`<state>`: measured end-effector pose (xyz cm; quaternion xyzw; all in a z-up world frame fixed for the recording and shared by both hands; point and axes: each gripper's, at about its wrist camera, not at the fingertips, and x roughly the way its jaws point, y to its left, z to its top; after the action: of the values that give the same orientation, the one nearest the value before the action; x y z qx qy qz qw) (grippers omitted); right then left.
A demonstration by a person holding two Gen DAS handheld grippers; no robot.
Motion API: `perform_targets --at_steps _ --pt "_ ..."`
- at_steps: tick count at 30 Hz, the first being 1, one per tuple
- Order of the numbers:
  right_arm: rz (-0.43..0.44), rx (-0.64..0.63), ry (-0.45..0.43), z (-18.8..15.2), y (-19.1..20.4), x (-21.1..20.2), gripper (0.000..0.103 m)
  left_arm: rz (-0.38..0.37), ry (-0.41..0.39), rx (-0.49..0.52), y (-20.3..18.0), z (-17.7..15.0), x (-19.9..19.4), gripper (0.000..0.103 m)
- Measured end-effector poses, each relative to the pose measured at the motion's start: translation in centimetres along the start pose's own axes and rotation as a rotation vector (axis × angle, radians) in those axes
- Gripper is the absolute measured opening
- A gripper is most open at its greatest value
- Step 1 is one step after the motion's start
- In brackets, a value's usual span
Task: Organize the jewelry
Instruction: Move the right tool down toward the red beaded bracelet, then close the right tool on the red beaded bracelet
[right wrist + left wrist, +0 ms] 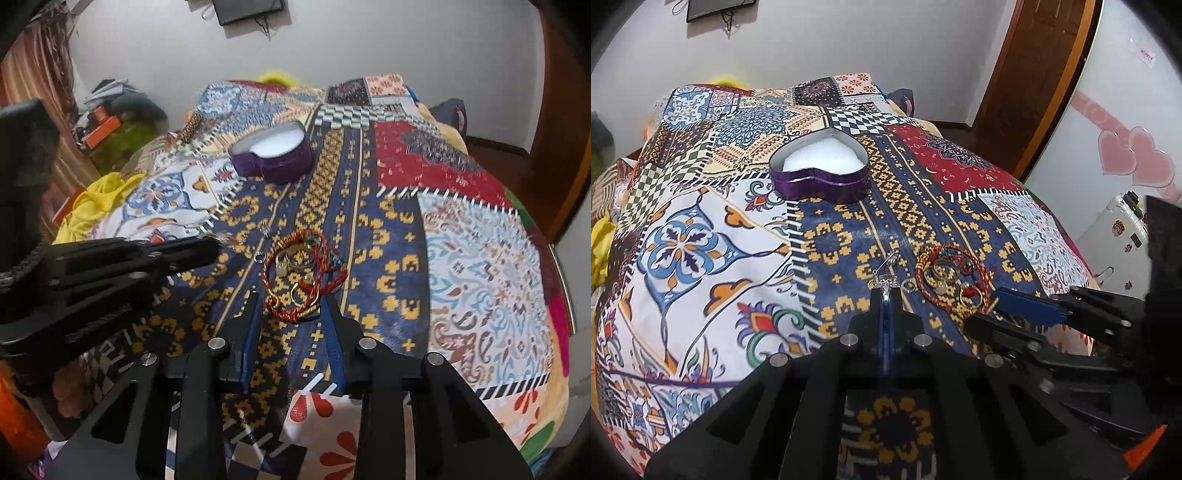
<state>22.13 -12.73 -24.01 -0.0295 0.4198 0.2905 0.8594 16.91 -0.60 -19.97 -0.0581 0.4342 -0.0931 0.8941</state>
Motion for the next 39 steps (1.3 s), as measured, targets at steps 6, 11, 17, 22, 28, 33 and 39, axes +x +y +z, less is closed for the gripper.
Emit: perform_targets --at_steps 6,11,17,22,28,33,39 --pt "0.01 0.064 -0.015 0.2 -0.6 0.5 0.029 0.007 -0.002 0.002 0.1 -1.0 -0.7 0.001" --pt "-0.013 0.044 -0.025 0.3 -0.3 0.9 0.02 0.003 0.004 -0.014 0.5 -1.5 -0.7 0.001" --pt "-0.029 0.016 -0.035 0.2 0.1 0.1 0.01 0.008 -0.013 -0.008 0.6 -1.4 -1.4 0.001" --pt "-0.035 0.014 -0.054 0.2 0.0 -0.8 0.009 0.011 -0.03 -0.003 0.5 -1.1 -2.2 0.001" --pt "-0.031 0.018 -0.086 0.8 0.1 -2.2 0.009 0.014 -0.059 0.003 0.3 -0.8 -3.4 0.001" --pt "-0.026 0.02 -0.119 1.7 0.4 -3.1 0.008 0.015 -0.086 0.002 0.2 -0.3 -4.3 0.001" --pt "-0.029 0.013 -0.163 2.9 0.6 -3.8 0.008 0.014 -0.117 0.0 0.5 0.4 -5.4 0.001"
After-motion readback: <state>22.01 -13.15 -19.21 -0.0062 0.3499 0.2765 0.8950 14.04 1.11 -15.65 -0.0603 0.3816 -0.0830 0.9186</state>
